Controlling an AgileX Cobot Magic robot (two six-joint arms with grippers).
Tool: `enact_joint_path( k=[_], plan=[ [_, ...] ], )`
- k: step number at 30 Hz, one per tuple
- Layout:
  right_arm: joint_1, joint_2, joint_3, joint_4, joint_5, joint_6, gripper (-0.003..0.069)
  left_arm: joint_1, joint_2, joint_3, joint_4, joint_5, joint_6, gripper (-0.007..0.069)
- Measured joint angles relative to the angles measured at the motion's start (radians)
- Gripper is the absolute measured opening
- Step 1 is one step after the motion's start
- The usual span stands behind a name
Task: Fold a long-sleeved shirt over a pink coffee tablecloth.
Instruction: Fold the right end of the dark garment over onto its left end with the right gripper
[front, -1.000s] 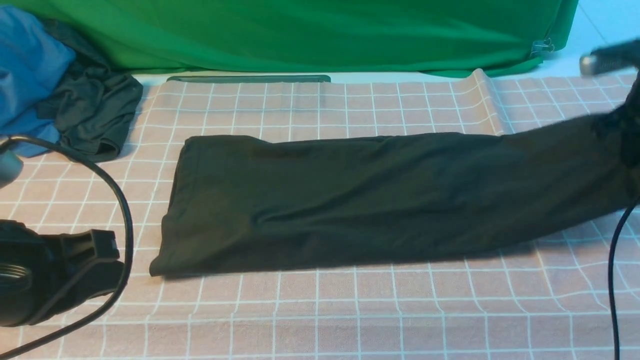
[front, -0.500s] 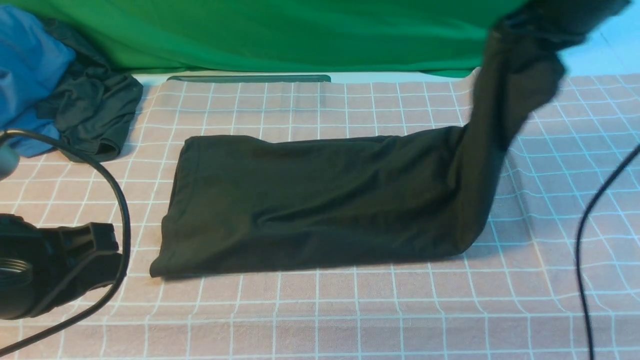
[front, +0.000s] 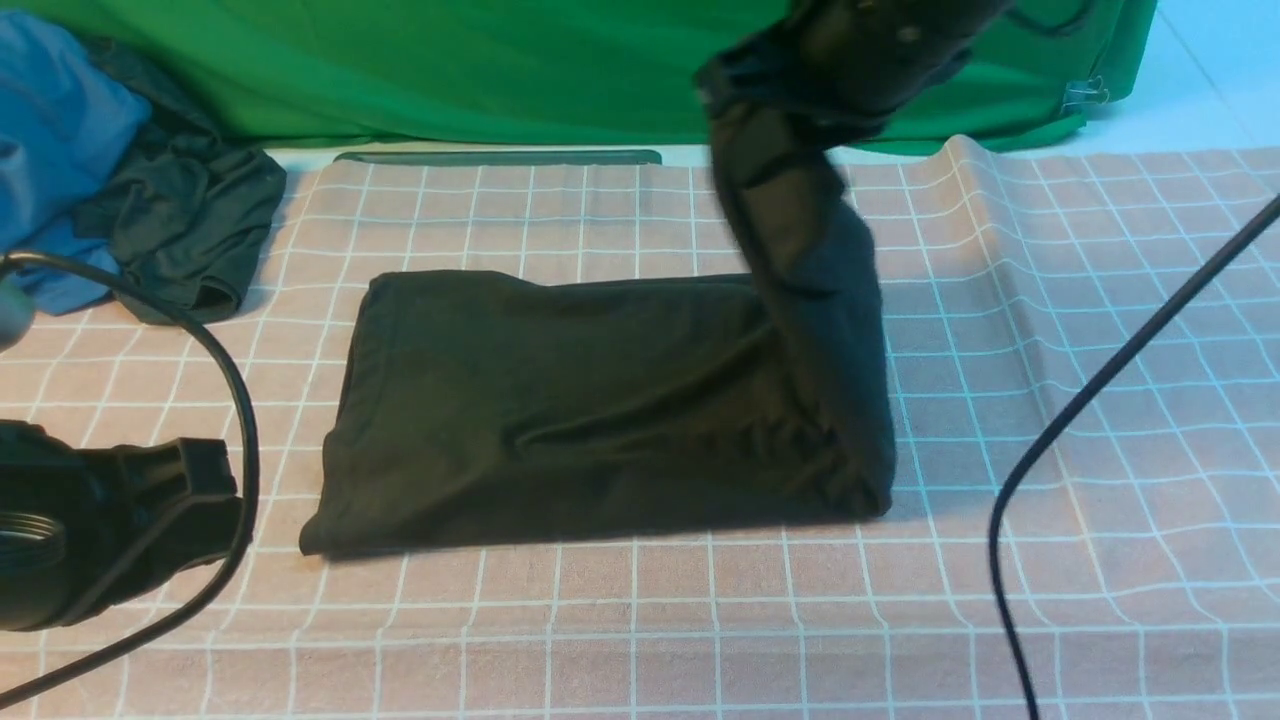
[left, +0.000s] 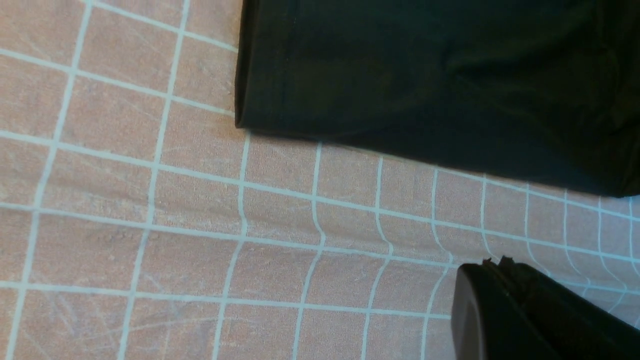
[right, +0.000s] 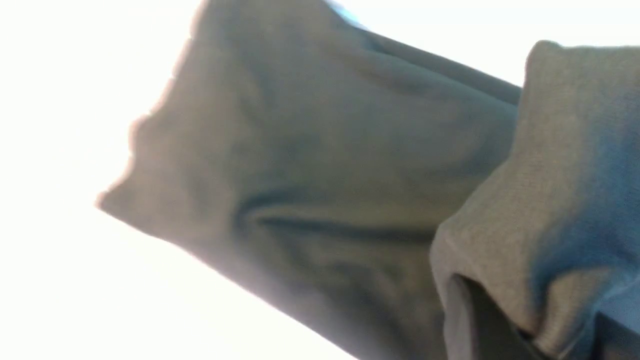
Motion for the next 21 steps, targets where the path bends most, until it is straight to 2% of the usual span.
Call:
enact_joint_path(
  k=[7,21],
  plan=[
    [0.082,0.061,0.000,0.138,-0.153,0.007,0.0109,0.000,0.000,0.000,-0.001,-0.008,0.015,0.0014],
    [0.241,0.240,0.000,0.178,-0.388,0.011,0.0112,0.000,0.000,0.000,-0.001,-0.011,0.023,0.0014]
  ],
)
